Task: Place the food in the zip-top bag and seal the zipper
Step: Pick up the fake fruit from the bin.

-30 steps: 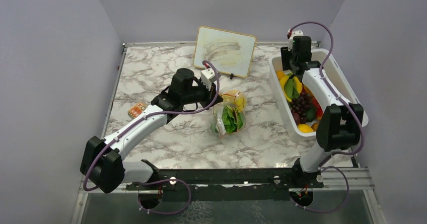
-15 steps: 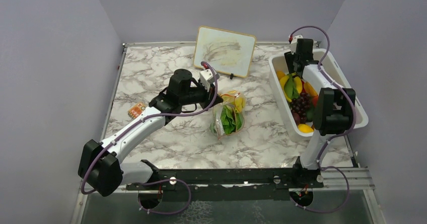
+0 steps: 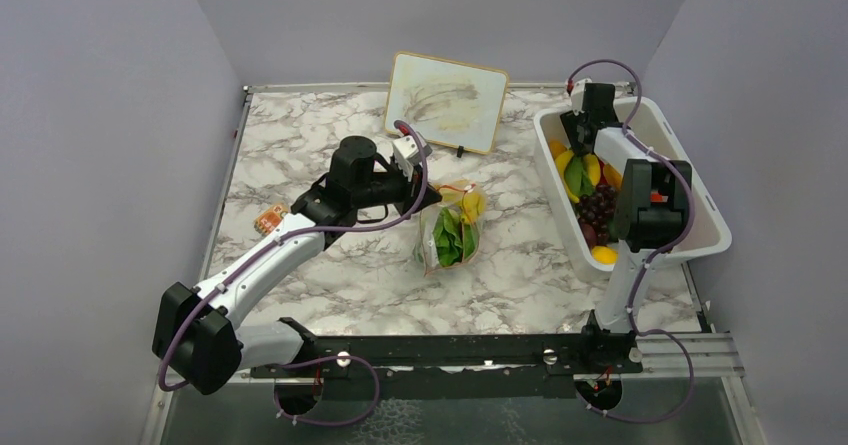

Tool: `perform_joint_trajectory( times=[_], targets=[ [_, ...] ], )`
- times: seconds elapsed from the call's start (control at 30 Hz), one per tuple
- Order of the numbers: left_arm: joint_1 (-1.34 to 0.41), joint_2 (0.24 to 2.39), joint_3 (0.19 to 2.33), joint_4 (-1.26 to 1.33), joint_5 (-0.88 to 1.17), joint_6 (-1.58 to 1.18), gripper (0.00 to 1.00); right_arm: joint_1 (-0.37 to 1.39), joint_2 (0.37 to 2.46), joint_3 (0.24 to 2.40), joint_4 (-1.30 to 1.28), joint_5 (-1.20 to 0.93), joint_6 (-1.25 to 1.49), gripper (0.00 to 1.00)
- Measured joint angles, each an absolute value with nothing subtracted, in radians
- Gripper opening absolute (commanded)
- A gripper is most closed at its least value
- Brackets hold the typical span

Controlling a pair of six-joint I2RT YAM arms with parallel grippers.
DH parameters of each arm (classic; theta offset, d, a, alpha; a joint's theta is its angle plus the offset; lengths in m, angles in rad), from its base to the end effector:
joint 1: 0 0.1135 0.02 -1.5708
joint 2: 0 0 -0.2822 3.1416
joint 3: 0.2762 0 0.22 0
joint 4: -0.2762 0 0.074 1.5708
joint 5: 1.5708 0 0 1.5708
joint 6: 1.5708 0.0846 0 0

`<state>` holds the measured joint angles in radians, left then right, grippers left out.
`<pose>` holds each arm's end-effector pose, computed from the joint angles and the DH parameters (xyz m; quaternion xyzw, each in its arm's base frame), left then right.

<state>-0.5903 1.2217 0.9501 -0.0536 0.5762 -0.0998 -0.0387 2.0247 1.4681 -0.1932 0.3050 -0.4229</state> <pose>0.2076 -0.1946 0.3334 0.3499 0.7152 -0.4064 0.4482 0.4670 -0.0435 0.2008 -0.1135 0.9012 -0.2258 0.3521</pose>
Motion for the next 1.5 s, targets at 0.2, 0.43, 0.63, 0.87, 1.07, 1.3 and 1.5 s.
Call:
perform_joint_trajectory(
  times=[0.2, 0.43, 0.63, 0.87, 1.07, 1.3, 1.5],
  targets=[
    [-0.576, 1.222, 0.950, -0.050, 0.588, -0.107, 0.00, -0.051, 2.051, 1.468, -0.175, 0.318, -0.451, 0.68],
    [-0.567, 1.222, 0.949, -0.035, 0.602, -0.121, 0.00, -0.061, 2.064, 1.468, -0.155, 0.319, -0.468, 0.55],
    [-0.556, 1.222, 0.945, -0.026, 0.606, -0.127, 0.00, -0.061, 2.064, 1.469, -0.156, 0.320, -0.467, 0.47],
    [-0.551, 1.222, 0.929, -0.004, 0.612, -0.145, 0.00, -0.061, 2.032, 1.468, -0.178, 0.318, -0.425, 0.41],
    [-0.551, 1.222, 0.921, 0.010, 0.612, -0.157, 0.00, -0.061, 1.906, 1.454, -0.214, 0.305, -0.349, 0.39],
    [-0.551, 1.219, 0.911, 0.022, 0.572, -0.175, 0.00, -0.061, 1.783, 1.454, -0.312, 0.242, -0.205, 0.37],
    [-0.548, 1.203, 0.901, 0.025, 0.521, -0.181, 0.00, -0.032, 1.627, 1.400, -0.353, 0.192, -0.044, 0.37]
  ],
)
